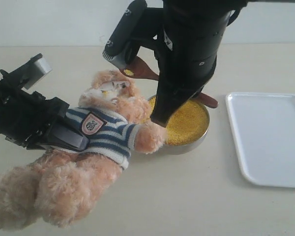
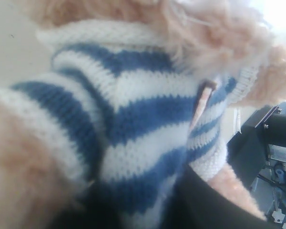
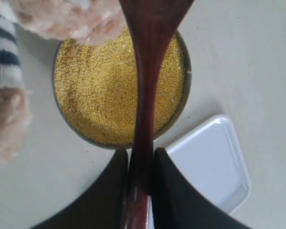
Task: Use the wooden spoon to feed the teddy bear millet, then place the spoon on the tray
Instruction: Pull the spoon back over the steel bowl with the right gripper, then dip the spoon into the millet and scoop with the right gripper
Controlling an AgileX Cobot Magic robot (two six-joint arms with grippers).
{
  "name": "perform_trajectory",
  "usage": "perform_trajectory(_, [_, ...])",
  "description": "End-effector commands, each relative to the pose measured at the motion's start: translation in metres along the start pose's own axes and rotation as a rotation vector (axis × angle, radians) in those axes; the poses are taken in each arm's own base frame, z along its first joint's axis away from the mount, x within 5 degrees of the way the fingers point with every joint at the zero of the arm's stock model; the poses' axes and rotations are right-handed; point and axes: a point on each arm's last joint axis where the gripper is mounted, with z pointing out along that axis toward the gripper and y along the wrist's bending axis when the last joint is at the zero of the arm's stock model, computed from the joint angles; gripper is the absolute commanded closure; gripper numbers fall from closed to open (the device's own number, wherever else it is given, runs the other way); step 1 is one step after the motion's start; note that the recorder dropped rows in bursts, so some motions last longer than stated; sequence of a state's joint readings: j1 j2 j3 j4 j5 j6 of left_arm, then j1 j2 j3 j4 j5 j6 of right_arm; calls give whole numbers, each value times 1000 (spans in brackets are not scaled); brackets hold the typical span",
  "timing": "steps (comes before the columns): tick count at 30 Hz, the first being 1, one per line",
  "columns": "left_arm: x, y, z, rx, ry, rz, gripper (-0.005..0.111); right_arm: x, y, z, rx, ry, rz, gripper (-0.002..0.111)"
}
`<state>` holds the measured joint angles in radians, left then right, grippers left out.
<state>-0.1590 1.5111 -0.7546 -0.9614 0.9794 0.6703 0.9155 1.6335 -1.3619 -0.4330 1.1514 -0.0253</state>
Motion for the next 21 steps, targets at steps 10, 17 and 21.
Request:
perform_trajectory(10, [-2, -2, -3, -8, -22, 14, 103, 26, -44, 14, -30, 122, 147, 109])
perform_trajectory(17, [-4, 4, -8, -24, -48, -1, 103, 22, -38, 29, -90, 154, 114, 109])
perform_trajectory(21, [-4, 8, -20, -46, -78, -6, 103, 18, -33, 47, -107, 202, 98, 109])
